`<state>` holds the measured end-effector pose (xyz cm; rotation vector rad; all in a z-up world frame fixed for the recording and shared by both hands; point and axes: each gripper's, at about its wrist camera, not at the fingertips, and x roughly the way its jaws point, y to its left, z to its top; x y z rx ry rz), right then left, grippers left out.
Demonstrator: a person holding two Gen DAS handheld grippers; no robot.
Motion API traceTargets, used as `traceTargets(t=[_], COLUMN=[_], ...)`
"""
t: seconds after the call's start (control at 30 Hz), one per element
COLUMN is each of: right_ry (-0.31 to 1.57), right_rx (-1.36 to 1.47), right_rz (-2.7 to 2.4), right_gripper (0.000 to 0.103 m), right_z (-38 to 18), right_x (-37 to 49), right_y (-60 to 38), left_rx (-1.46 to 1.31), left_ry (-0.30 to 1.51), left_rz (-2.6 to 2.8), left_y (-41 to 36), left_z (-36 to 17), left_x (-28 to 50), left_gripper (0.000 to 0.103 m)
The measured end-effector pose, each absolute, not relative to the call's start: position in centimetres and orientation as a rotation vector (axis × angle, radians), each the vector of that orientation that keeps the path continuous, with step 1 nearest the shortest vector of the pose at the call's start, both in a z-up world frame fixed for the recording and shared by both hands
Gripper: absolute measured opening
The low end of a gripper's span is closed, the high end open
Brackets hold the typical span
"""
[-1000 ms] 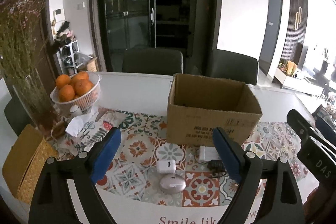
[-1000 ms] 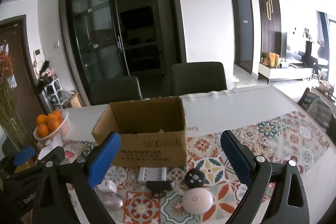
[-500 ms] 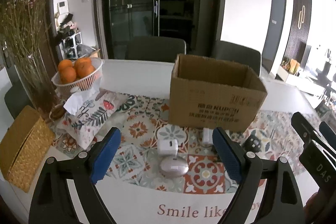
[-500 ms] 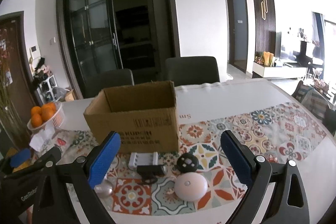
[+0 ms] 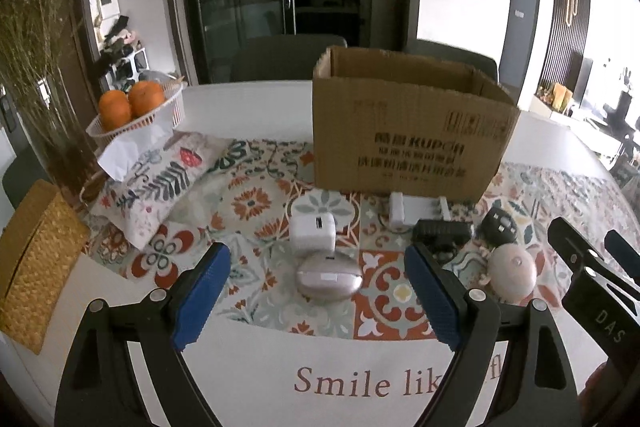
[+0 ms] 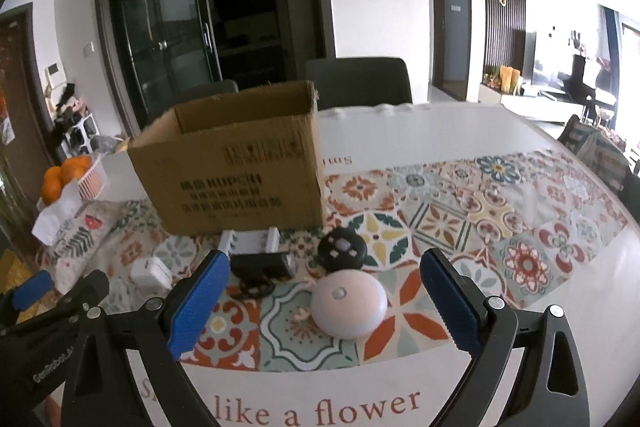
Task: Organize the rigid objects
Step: 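Move both grippers back toward the peach lamp and silver oval case, then grasp the peach round lamp with the right gripper while the left gripper grasps the silver oval case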
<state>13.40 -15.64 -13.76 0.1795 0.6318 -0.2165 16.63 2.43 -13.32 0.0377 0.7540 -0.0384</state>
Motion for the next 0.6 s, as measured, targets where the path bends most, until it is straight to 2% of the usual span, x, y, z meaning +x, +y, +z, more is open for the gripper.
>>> traceTargets(t=[0.6], right_ry=[0.743], right_rx=[0.155], right_rz=[-0.237], right_gripper=[0.097], right_z=[-18.5], right_x=[15.8], right_y=[-16.0], left_rx=[0.083], left_ry=[0.826], left_rz=[-0.028], left_y=[1.7], left_z=[-18.3], left_x=[18.9], left_gripper=[0.089])
